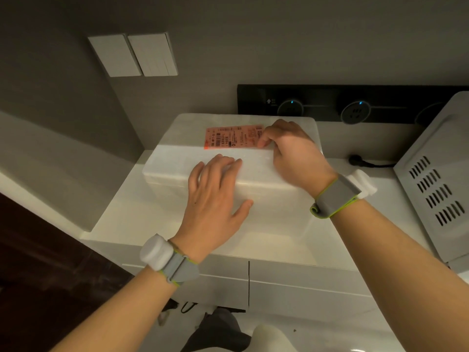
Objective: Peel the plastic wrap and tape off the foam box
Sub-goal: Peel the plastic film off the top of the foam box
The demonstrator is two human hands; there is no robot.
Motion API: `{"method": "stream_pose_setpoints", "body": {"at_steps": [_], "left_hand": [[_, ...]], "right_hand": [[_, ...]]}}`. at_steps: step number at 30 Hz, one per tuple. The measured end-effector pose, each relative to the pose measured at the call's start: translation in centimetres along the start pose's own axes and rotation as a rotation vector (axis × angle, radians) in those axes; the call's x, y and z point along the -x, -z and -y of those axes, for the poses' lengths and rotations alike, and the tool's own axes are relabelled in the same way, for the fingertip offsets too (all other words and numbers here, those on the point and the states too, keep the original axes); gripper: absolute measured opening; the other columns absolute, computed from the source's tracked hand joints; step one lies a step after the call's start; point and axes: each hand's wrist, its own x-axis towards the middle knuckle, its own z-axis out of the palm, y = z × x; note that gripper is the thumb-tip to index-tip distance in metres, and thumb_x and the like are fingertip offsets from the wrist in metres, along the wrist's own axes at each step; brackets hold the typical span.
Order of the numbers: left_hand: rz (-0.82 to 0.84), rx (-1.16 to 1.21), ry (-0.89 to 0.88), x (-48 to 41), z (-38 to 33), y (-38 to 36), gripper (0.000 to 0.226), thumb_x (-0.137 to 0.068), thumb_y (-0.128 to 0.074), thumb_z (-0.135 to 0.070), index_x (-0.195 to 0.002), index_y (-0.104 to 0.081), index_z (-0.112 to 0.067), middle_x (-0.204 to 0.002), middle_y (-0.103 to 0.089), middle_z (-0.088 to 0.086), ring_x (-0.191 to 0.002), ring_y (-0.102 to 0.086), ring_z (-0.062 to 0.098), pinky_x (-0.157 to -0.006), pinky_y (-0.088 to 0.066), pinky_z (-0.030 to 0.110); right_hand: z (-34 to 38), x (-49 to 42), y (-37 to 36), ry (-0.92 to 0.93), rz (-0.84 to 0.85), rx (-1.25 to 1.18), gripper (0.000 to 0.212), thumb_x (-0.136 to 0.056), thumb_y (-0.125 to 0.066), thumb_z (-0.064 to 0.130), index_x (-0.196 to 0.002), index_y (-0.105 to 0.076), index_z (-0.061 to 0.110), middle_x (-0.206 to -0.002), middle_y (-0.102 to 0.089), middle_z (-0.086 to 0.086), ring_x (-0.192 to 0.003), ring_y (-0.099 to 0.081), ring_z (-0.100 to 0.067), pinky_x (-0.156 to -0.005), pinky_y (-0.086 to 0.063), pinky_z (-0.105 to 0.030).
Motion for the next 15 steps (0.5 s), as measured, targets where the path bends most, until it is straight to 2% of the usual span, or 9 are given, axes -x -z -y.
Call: {"method": "stream_pose_setpoints", "body": {"at_steps": [6, 10, 15], "left_hand": [[0.006, 0.007, 0.001, 0.0, -0.3, 0.3, 0.070, -0.083, -0.059, -0.042, -0.142, -0.040, -0.009, -0.139, -0.042, 0.008, -0.137, -0.037, 0.027, -0.116, -0.021, 0.048], [0.056, 0.005, -0.043, -0.4, 0.5, 1.5, 0.069, -0.079, -0.057, -0.041, -0.142, -0.043, -0.014, -0.137, -0.043, 0.004, -0.128, -0.042, 0.024, -0.111, -0.027, 0.041], [0.189, 0.064, -0.154, -2.2, 3.2, 3.5, 0.071, -0.071, -0.060, -0.019, -0.141, -0.045, -0.024, -0.132, -0.044, -0.007, -0.116, -0.043, 0.018, -0.099, -0.031, 0.032]], "right_hand": [[0.0, 0.1, 0.1, -0.001, -0.002, 0.000, 0.037, -0.087, -0.047, -0.009, -0.105, -0.070, 0.013, -0.117, -0.062, -0.008, -0.111, -0.053, -0.029, -0.093, -0.047, -0.040], [0.4, 0.1, 0.5, -0.011, 0.002, 0.002, 0.034, -0.088, -0.048, -0.006, -0.108, -0.068, 0.012, -0.116, -0.062, -0.008, -0.112, -0.053, -0.029, -0.093, -0.048, -0.041], [1.6, 0.7, 0.9, -0.020, 0.007, 0.065, 0.034, -0.090, -0.050, 0.000, -0.118, -0.065, 0.012, -0.117, -0.063, -0.009, -0.111, -0.057, -0.030, -0.092, -0.051, -0.044]]}}
